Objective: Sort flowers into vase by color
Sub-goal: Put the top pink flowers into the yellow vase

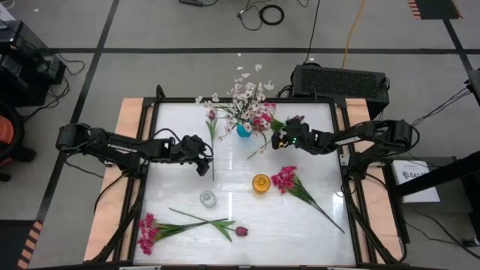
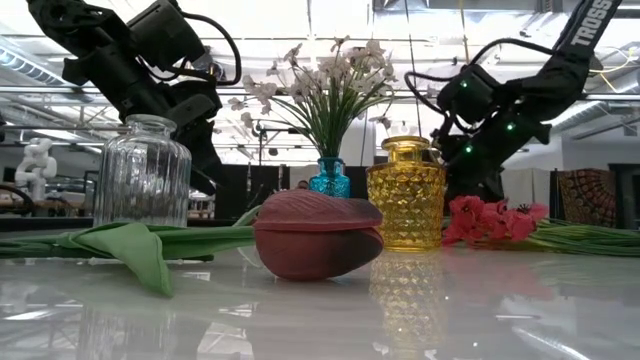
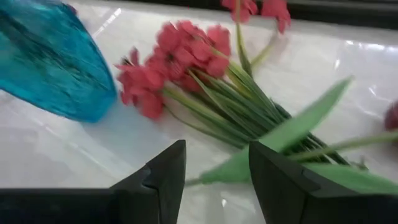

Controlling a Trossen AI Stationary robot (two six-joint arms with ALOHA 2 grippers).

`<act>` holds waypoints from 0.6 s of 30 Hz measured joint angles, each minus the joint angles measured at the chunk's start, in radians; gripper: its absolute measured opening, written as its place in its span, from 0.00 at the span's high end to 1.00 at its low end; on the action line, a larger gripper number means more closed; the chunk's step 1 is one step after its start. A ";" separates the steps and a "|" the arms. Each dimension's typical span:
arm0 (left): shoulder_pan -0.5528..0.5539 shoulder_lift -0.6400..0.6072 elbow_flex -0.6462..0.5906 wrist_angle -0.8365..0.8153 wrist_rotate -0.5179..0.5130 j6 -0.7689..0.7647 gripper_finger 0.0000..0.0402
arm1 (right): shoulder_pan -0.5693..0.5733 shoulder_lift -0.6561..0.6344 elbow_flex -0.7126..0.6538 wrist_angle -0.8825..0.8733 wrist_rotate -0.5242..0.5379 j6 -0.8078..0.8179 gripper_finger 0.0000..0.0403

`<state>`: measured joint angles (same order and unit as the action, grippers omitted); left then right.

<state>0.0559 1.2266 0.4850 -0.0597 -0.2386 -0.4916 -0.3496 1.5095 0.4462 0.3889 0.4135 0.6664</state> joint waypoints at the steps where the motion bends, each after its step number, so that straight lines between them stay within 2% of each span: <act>1: 0.000 0.000 0.000 0.000 0.000 0.000 0.29 | 0.000 -0.007 0.000 -0.007 -0.001 -0.008 0.59; 7: 0.000 0.000 0.000 -0.001 0.000 0.000 0.29 | 0.000 -0.141 0.001 -0.216 -0.027 -0.102 0.59; 13: 0.000 0.000 0.000 -0.001 0.000 0.001 0.29 | -0.026 -0.275 0.072 -0.633 -0.010 -0.176 0.59; 16: 0.000 0.000 0.000 0.000 0.000 0.000 0.29 | -0.061 -0.284 0.096 -0.710 -0.009 -0.275 0.59; 18: 0.000 0.000 0.000 0.001 0.000 0.000 0.29 | -0.100 -0.269 0.106 -0.728 -0.074 -0.345 0.59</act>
<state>0.0555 1.2266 0.4850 -0.0591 -0.2386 -0.4911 -0.4499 1.2400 0.5521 -0.3394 0.3391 0.3211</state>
